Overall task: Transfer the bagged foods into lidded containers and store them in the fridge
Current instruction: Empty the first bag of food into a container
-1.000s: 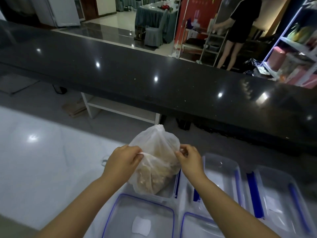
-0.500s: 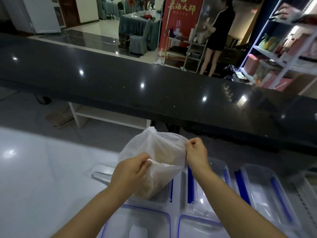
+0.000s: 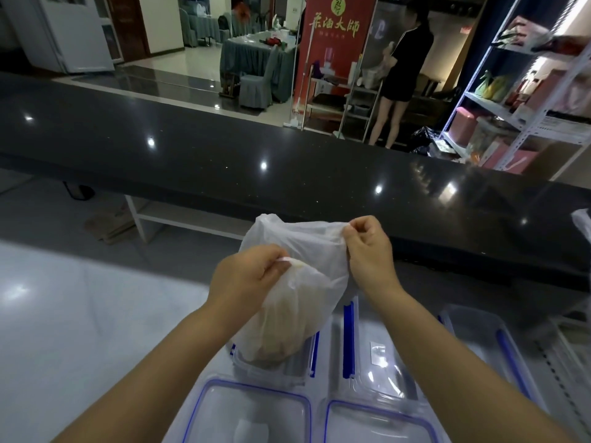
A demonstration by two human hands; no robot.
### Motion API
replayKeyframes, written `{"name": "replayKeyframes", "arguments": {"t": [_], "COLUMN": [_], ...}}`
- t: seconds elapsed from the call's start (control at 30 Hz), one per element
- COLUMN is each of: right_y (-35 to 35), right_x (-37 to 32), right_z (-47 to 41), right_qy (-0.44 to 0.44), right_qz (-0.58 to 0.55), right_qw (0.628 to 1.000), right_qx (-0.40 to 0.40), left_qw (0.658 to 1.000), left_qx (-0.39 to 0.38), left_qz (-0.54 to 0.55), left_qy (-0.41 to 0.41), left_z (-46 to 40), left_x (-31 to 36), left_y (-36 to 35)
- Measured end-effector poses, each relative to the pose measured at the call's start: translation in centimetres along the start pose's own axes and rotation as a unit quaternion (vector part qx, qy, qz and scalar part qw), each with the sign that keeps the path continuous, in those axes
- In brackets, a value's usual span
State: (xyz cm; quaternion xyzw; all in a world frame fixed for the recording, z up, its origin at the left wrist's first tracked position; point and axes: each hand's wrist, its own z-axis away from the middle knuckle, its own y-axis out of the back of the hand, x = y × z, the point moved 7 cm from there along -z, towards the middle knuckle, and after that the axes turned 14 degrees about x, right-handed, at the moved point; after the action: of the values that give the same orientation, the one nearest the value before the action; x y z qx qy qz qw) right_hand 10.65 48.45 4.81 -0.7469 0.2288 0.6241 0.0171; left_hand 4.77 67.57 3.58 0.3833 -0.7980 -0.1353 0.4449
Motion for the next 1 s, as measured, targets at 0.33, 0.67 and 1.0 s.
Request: {"name": "replayKeyframes", "arguments": {"t": [0.33,0.67,1.0], "right_y": [-4.7,-3.8,-2.4], "right_x": [2.6,3.2,-0.8], "right_z": [4.7,4.3,1.7], "right_qy": [0.076,0.032,0.046], "right_qz": [0.082,0.040,-0.011], "right_qw": [0.969,0.985,0.987], "right_qx": [-0.219,-0.163,-0.153], "left_qw": [0.994,0.983,0.939], "left_qx": [-0.032,-0.111,-0.280], "left_qz": [0.079,-0.146,0.093], "left_qy": [0.074,-0.015,0.175], "left_z": [-0.8,-1.3,1.4], "left_x": [-1.5,-3.8,-4.5], "left_y": [1.0,-0.6,-5.7]}}
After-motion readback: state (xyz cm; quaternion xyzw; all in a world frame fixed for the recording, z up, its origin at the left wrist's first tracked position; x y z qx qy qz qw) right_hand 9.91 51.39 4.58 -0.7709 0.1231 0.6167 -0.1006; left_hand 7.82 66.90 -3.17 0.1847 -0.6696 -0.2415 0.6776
